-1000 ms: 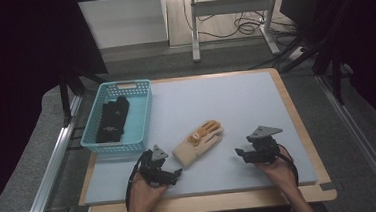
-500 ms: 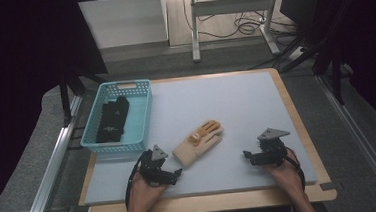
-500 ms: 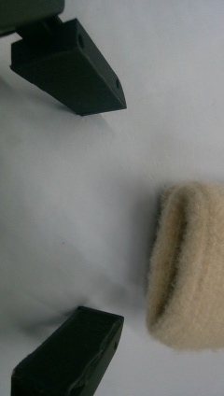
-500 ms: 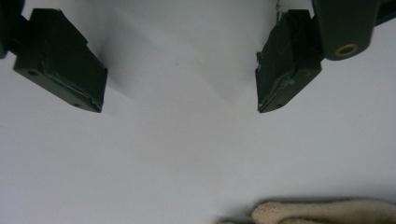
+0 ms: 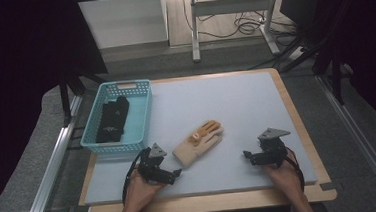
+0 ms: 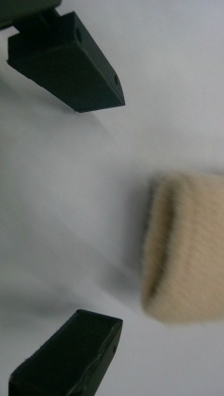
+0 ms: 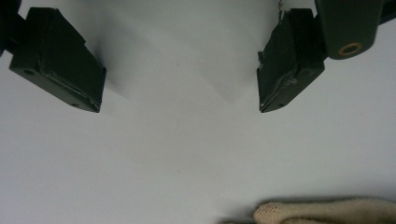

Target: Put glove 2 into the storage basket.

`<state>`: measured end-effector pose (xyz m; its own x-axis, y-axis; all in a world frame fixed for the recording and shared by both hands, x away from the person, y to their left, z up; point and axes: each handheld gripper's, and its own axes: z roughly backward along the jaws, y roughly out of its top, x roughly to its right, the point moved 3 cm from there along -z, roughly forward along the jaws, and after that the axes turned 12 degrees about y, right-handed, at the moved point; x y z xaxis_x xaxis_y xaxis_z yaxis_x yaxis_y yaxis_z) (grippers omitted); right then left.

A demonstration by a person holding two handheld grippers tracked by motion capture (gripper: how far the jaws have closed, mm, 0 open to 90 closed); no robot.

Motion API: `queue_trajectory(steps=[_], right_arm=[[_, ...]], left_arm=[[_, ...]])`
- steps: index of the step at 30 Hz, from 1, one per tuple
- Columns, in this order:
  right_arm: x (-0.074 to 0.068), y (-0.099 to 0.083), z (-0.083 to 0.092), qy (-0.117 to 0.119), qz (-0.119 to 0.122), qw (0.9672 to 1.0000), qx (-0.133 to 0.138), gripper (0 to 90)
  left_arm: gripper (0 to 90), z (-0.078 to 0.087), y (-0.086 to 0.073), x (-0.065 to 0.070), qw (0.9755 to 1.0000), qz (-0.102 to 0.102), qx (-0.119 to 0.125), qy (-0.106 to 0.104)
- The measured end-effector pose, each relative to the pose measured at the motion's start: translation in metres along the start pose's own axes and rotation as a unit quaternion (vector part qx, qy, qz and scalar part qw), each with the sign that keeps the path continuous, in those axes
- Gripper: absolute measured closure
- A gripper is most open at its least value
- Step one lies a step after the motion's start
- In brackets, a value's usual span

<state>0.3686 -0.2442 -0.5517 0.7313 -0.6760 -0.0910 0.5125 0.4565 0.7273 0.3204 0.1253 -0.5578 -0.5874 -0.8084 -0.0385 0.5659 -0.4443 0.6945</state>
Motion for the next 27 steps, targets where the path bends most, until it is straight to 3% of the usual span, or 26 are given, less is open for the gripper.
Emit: queue_trajectory(steps=[6, 15, 21, 27], right_arm=[[0.000, 0.000, 0.000, 0.000, 0.000, 1.0000, 0.000, 15.2], [0.000, 0.000, 0.000, 0.000, 0.000, 1.0000, 0.000, 15.2], [0.000, 0.000, 0.000, -0.001, 0.000, 1.0000, 0.000, 15.2], [0.000, 0.000, 0.000, 0.000, 0.000, 1.0000, 0.000, 15.2]], left_arm=[[0.0, -0.001, 0.030, 0.002, 0.9995, -0.025, -0.005, -0.017], [0.3, -0.031, 0.079, 0.018, 0.9964, -0.074, -0.031, -0.028], [0.2, -0.054, 0.094, 0.024, 0.9945, -0.083, -0.054, -0.033], [2.3, -0.069, 0.093, 0.024, 0.9925, -0.092, -0.079, -0.019]])
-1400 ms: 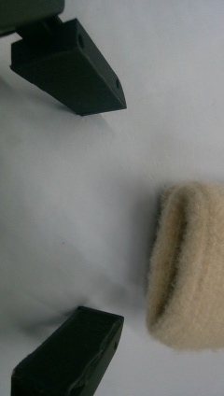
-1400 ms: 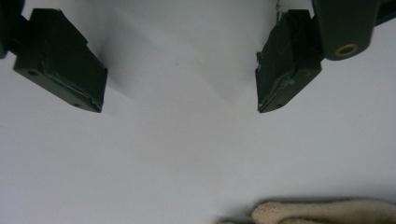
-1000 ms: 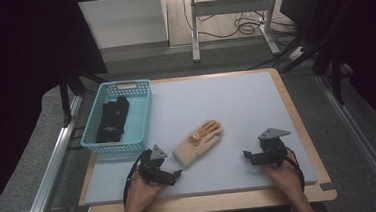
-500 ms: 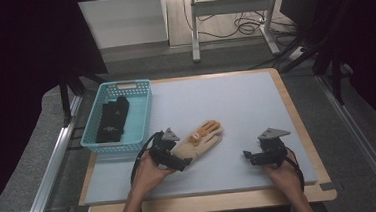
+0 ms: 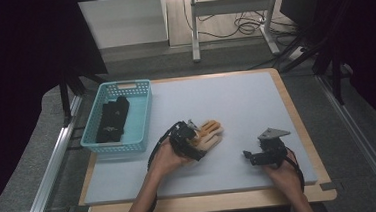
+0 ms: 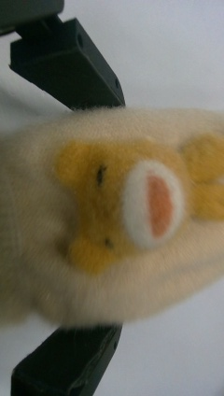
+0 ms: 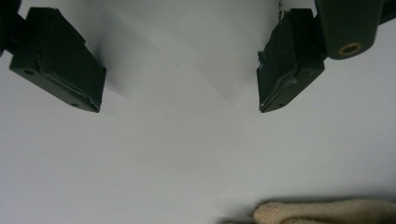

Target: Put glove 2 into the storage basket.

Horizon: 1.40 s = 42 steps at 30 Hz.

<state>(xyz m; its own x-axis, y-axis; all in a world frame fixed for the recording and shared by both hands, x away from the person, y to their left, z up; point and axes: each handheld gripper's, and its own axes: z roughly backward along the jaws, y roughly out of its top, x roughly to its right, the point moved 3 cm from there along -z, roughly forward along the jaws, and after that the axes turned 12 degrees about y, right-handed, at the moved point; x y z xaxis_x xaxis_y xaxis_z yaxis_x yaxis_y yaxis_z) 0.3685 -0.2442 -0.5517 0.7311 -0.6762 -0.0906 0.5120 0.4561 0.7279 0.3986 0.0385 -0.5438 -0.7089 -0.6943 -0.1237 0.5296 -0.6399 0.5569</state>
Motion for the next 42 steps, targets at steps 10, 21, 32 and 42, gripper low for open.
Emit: queue_trajectory(steps=[10, 21, 32, 42], right_arm=[[0.000, 0.000, 0.000, 0.000, 0.000, 1.0000, 0.000, 15.2], [0.000, 0.000, 0.000, -0.001, 0.000, 1.0000, 0.000, 15.2], [0.000, 0.000, 0.000, 0.000, 0.000, 1.0000, 0.000, 15.2], [0.000, 0.000, 0.000, 0.000, 0.000, 1.0000, 0.000, 15.2]], left_arm=[[24.2, -0.001, -0.002, 0.006, 0.9999, 0.001, -0.012, 0.010], [55.1, 0.008, -0.002, 0.012, 0.9997, 0.015, -0.018, 0.011], [59.0, 0.032, 0.002, -0.015, 0.9979, 0.064, 0.003, 0.010], [58.8, 0.065, 0.005, -0.057, 0.9935, 0.107, 0.006, 0.039]])
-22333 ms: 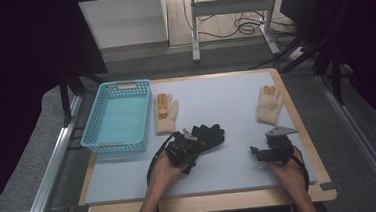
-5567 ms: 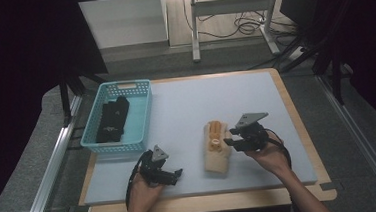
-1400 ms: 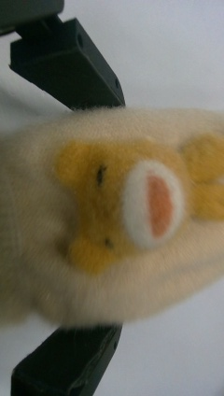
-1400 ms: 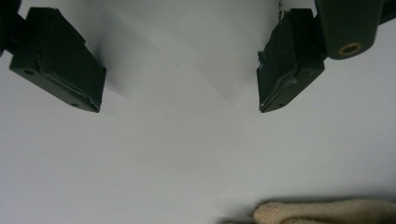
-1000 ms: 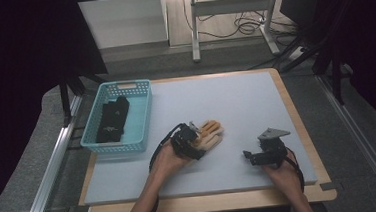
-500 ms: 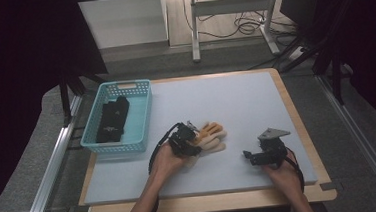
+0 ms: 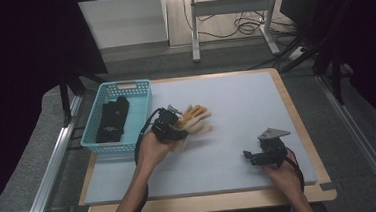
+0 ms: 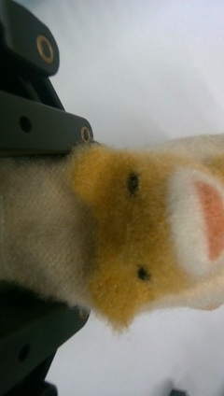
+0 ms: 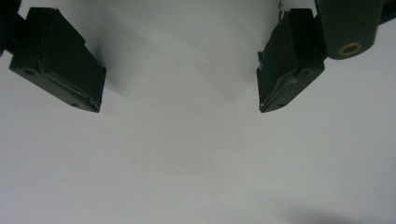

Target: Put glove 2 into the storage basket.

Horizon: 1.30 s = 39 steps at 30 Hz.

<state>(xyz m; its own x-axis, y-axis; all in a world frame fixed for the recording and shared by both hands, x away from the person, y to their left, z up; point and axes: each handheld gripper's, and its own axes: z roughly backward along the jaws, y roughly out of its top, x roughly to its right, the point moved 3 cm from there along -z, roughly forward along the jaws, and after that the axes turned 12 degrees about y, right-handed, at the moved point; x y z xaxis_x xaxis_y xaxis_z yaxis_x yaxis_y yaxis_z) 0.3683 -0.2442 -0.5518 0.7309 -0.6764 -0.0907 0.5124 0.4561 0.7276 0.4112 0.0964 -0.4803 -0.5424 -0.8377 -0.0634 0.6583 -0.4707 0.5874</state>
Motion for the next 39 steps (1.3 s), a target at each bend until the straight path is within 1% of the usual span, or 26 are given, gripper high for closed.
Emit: queue_trajectory(steps=[2, 5, 8, 11, 12, 15, 17, 18, 21, 23, 27, 31, 35, 38, 39], right_arm=[[0.000, 0.000, 0.000, 0.000, 0.000, 1.0000, 0.000, 15.2], [0.000, 0.000, 0.000, 0.000, 0.000, 1.0000, 0.000, 15.2], [0.000, 0.000, 0.000, 0.000, 0.000, 1.0000, 0.000, 15.2], [0.000, 0.000, 0.000, 0.000, 0.000, 1.0000, 0.000, 15.2], [0.000, 0.000, 0.000, 0.000, 0.000, 1.0000, 0.000, 15.2], [0.000, 0.000, 0.000, 0.000, 0.000, 1.0000, 0.000, 15.2], [0.000, 0.000, 0.000, 0.000, 0.000, 1.0000, 0.000, 15.2], [0.000, 0.000, 0.000, 0.000, 0.000, 1.0000, 0.000, 15.2], [0.000, 0.000, 0.000, 0.000, 0.000, 1.0000, 0.000, 15.2], [0.000, 0.000, 0.000, 0.000, 0.000, 1.0000, 0.000, 15.2], [0.000, 0.000, 0.000, 0.000, 0.000, 1.0000, 0.000, 15.2], [0.000, 0.000, 0.000, 0.000, 0.000, 1.0000, 0.000, 15.2], [0.000, 0.000, 0.000, 0.000, 0.000, 1.0000, 0.001, 15.2], [0.000, 0.000, 0.000, 0.000, -0.001, 1.0000, 0.001, 15.2], [0.000, 0.000, 0.000, 0.000, -0.001, 1.0000, 0.001, 15.2]], left_arm=[[58.7, 0.006, 0.001, -0.013, 0.9999, 0.014, -0.002, 0.010], [58.7, 0.012, 0.002, -0.028, 0.9991, 0.030, -0.007, 0.028], [58.6, 0.020, 0.001, -0.046, 0.9977, 0.049, -0.011, 0.046], [58.4, 0.028, -0.001, -0.064, 0.9956, 0.067, -0.012, 0.064], [58.3, 0.030, -0.002, -0.070, 0.9945, 0.077, -0.011, 0.069], [58.1, 0.038, -0.005, -0.089, 0.9917, 0.096, -0.010, 0.085], [58.0, 0.043, -0.008, -0.103, 0.9888, 0.112, -0.010, 0.098], [57.9, 0.045, -0.009, -0.107, 0.9880, 0.116, -0.010, 0.102], [57.7, 0.049, -0.013, -0.125, 0.9835, 0.136, -0.014, 0.119], [57.5, 0.051, -0.016, -0.136, 0.9798, 0.149, -0.016, 0.132], [57.2, 0.048, -0.022, -0.156, 0.9732, 0.169, -0.026, 0.154], [56.8, 0.039, -0.027, -0.171, 0.9674, 0.182, -0.043, 0.170], [56.3, 0.022, -0.032, -0.177, 0.9650, 0.185, -0.062, 0.175], [55.8, 0.006, -0.034, -0.179, 0.9642, 0.185, -0.077, 0.173], [55.6, 0.001, -0.035, -0.178, 0.9632, 0.187, -0.083, 0.174]])
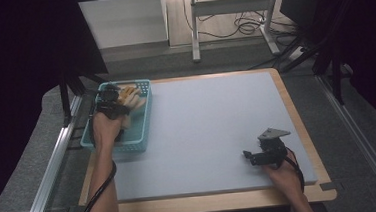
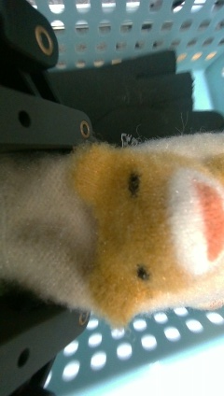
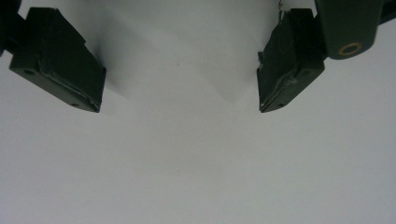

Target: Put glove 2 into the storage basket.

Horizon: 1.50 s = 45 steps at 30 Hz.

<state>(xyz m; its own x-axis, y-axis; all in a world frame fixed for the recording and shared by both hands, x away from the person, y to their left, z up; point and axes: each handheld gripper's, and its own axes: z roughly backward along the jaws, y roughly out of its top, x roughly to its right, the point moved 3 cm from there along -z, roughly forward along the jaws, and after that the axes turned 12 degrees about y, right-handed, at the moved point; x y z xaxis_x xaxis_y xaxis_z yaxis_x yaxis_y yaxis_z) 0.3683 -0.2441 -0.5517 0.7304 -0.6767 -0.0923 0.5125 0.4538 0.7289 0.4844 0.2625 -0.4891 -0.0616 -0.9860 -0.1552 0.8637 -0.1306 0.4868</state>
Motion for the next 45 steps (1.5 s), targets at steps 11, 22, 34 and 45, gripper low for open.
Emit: queue_trajectory(steps=[11, 22, 34, 45], right_arm=[[0.000, 0.000, 0.000, 0.000, 0.001, 1.0000, 0.000, 15.2], [0.000, 0.000, 0.000, 0.000, 0.001, 1.0000, -0.001, 15.2], [0.000, 0.000, 0.000, 0.000, 0.001, 1.0000, -0.001, 15.2], [0.000, 0.000, 0.000, 0.000, 0.001, 1.0000, -0.001, 15.2]], left_arm=[[53.0, -0.042, 0.002, 0.022, 0.9986, -0.023, -0.043, -0.018], [11.0, -0.027, 0.007, 0.020, 0.9972, -0.033, -0.036, -0.056], [63.5, -0.014, 0.001, -0.010, 0.9996, -0.006, -0.022, -0.016], [79.2, -0.036, 0.001, 0.008, 0.9975, -0.006, -0.048, -0.052]])
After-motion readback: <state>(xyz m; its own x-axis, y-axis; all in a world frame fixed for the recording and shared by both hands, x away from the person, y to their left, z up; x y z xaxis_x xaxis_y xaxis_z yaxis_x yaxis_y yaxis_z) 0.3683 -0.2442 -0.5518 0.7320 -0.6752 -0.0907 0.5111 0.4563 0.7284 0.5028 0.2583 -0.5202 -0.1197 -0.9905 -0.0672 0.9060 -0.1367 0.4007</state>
